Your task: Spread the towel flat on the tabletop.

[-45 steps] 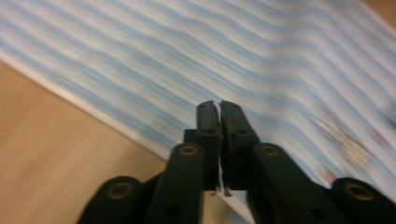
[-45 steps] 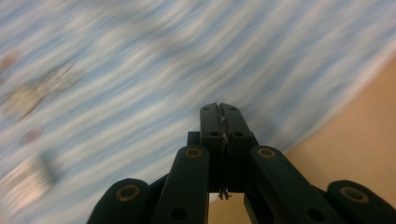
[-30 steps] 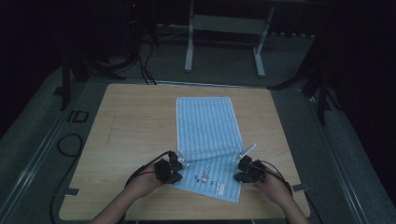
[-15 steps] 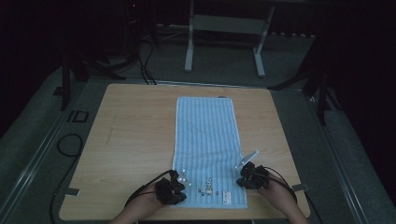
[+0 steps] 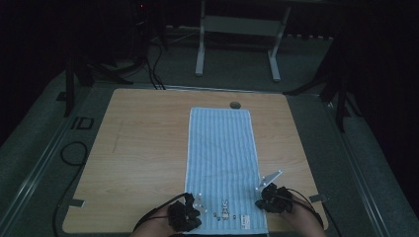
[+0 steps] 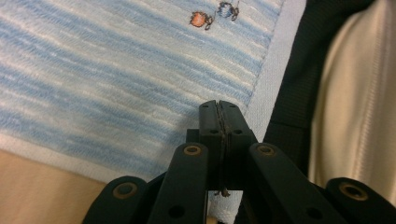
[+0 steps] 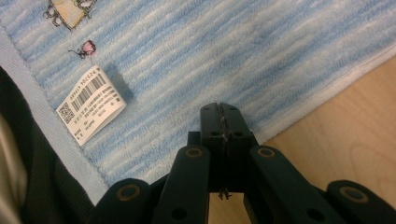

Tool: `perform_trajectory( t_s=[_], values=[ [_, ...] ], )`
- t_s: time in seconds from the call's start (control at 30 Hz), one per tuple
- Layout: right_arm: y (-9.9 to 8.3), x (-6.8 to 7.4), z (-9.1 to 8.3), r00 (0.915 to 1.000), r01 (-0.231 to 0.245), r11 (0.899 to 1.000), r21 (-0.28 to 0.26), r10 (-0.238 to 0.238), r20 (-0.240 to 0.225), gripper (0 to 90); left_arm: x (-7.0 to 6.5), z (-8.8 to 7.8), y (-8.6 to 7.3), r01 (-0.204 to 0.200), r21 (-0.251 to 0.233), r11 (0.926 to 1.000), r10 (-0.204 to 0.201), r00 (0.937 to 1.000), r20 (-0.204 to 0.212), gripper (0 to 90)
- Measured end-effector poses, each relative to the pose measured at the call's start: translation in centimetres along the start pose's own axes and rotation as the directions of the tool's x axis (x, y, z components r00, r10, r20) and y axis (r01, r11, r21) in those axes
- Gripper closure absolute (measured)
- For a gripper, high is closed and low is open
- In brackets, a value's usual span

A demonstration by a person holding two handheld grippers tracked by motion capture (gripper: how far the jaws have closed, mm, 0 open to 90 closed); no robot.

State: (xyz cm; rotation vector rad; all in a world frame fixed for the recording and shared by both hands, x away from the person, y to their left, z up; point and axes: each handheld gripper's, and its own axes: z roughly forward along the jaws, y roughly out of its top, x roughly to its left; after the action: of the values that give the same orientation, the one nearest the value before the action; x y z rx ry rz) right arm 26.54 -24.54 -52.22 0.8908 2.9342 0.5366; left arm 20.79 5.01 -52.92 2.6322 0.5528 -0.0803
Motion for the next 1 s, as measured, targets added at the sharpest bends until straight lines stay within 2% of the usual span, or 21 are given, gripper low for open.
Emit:
perform_trajectory(
  t_s=[0.17,0.23,0.33,0.4,0.47,0.5,0.6,0.67,0.77,0.8,0.83,0.9,0.93,1.0],
  values=[
    [-0.5,0.3,-0.3,1.0,0.009,1.0,0.014,-0.009,-0.004,87.9,-0.7,-0.1,0.2,-0.024,0.01,0.9997,0.024,0.9994,0.023,88.3],
    [-0.4,0.3,-0.6,1.0,0.009,1.0,-0.003,-0.009,-0.002,87.6,-0.6,-0.6,0.4,-0.028,-0.002,0.9996,0.028,0.9987,0.042,86.3],
    [0.2,-0.1,-1.4,1.0,0.002,0.999,-0.047,-0.002,0.005,86.0,0.3,-1.5,0.8,-0.012,-0.019,0.9997,0.012,0.9998,0.018,84.8],
    [1.0,-0.8,-1.9,0.9995,0.011,0.998,-0.057,-0.01,0.031,83.5,1.3,-2.3,1.1,0.004,-0.027,0.9996,-0.005,0.9999,-0.013,80.1],
    [1.6,-1.6,-2.2,0.9993,0.002,0.998,-0.066,0.001,0.038,83.2,2.6,-3.2,1.4,0.007,-0.035,0.9994,-0.009,0.9987,-0.049,76.3],
    [2.0,-2.1,-2.4,0.9987,-0.001,0.998,-0.07,0.004,0.052,81.8,3.3,-3.6,1.5,0.021,-0.041,0.9989,-0.024,0.9978,-0.062,72.2],
    [3.0,-3.7,-2.8,0.9971,-0.014,0.996,-0.089,0.021,0.073,80.0,5.6,-4.6,1.9,0.057,-0.054,0.9969,-0.062,0.9945,-0.084,69.7],
    [3.7,-5.0,-2.9,0.9953,-0.031,0.995,-0.097,0.04,0.088,75.2,7.0,-5.1,2.2,0.074,-0.057,0.9956,-0.081,0.9884,-0.128,65.6],
    [4.8,-7.0,-2.9,0.9913,-0.065,0.992,-0.107,0.077,0.107,69.2,9.2,-5.4,2.7,0.083,-0.041,0.9957,-0.089,0.9815,-0.17,59.2],
    [5.3,-7.7,-2.9,0.9894,-0.076,0.991,-0.111,0.089,0.114,68.0,9.9,-5.4,2.9,0.082,-0.05,0.9954,-0.09,0.9803,-0.176,57.2],
    [5.9,-8.4,-2.8,0.9879,-0.077,0.991,-0.111,0.091,0.125,64.8,10.8,-5.3,3.0,0.089,-0.054,0.9946,-0.097,0.9821,-0.162,56.1],
    [7.0,-9.9,-2.7,0.9845,-0.083,0.99,-0.115,0.1,0.145,62.6,12.7,-5.2,3.5,0.123,-0.074,0.9896,-0.135,0.9719,-0.193,55.1],
    [7.6,-10.7,-2.6,0.9839,-0.088,0.99,-0.112,0.104,0.145,62.1,13.6,-5.0,3.8,0.139,-0.073,0.9875,-0.151,0.9696,-0.192,51.8],
    [8.8,-12.0,-2.2,0.9828,-0.096,0.989,-0.114,0.112,0.146,60.2,15.5,-4.5,4.3,0.163,-0.066,0.9844,-0.173,0.9623,-0.21,51.7]
  ],
)
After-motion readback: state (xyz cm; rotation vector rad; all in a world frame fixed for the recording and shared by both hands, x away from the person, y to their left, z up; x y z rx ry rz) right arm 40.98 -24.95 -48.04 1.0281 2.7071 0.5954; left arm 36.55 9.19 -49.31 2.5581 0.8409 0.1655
